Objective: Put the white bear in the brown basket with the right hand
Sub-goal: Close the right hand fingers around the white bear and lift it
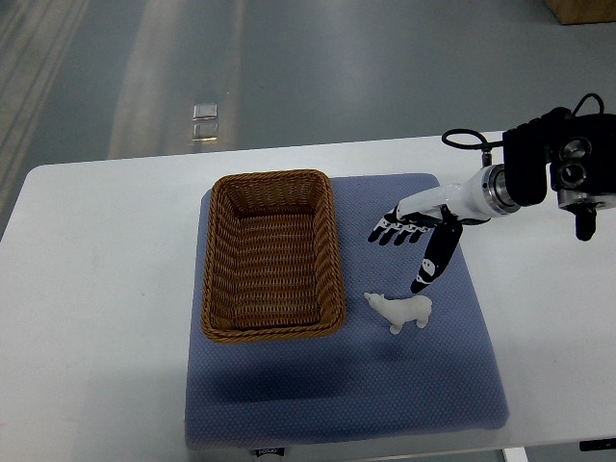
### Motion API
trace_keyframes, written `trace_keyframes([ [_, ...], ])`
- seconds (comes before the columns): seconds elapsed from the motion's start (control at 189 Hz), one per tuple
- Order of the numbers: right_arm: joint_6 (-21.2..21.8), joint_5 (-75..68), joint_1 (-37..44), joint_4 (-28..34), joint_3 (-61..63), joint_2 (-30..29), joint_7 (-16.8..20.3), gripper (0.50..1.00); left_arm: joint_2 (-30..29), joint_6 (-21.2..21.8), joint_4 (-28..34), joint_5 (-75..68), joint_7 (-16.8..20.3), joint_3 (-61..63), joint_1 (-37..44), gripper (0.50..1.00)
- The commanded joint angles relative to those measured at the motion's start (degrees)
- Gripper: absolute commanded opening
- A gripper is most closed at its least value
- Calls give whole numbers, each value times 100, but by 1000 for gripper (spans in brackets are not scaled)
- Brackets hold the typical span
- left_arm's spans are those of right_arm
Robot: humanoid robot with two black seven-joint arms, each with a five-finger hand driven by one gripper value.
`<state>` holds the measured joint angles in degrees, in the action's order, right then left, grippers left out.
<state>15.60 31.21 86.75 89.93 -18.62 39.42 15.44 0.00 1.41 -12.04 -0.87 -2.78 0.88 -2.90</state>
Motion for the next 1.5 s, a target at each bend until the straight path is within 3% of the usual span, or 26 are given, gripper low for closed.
trace_keyframes([
  [0.0, -136, 78, -202, 59, 17, 13, -120, 866, 0, 0, 0, 0, -12, 0, 0, 1000],
  [0.476, -435, 764, -1301, 15, 509, 4, -181, 862, 0, 0, 0, 0, -12, 0, 0, 1000],
  [0.983, -549, 1133, -1697, -160, 667, -57, -278, 846, 0, 8, 0, 0, -12, 0, 0, 1000],
  [1.231, -681, 1370, -1855, -301, 667, -101, -392, 709, 0, 8, 0, 0, -12, 0, 0, 1000],
  [1.316, -716, 1616, -1934, -371, 667, -154, -436, 599, 0, 8, 0, 0, -12, 0, 0, 1000],
  [1.406, -883, 1731, -2022, -398, 667, -180, -454, 513, 0, 8, 0, 0, -21, 9, 0, 1000],
  [1.495, -936, 1731, -2013, -415, 685, -172, -445, 500, 0, 8, 0, 0, -21, 9, 0, 1000],
])
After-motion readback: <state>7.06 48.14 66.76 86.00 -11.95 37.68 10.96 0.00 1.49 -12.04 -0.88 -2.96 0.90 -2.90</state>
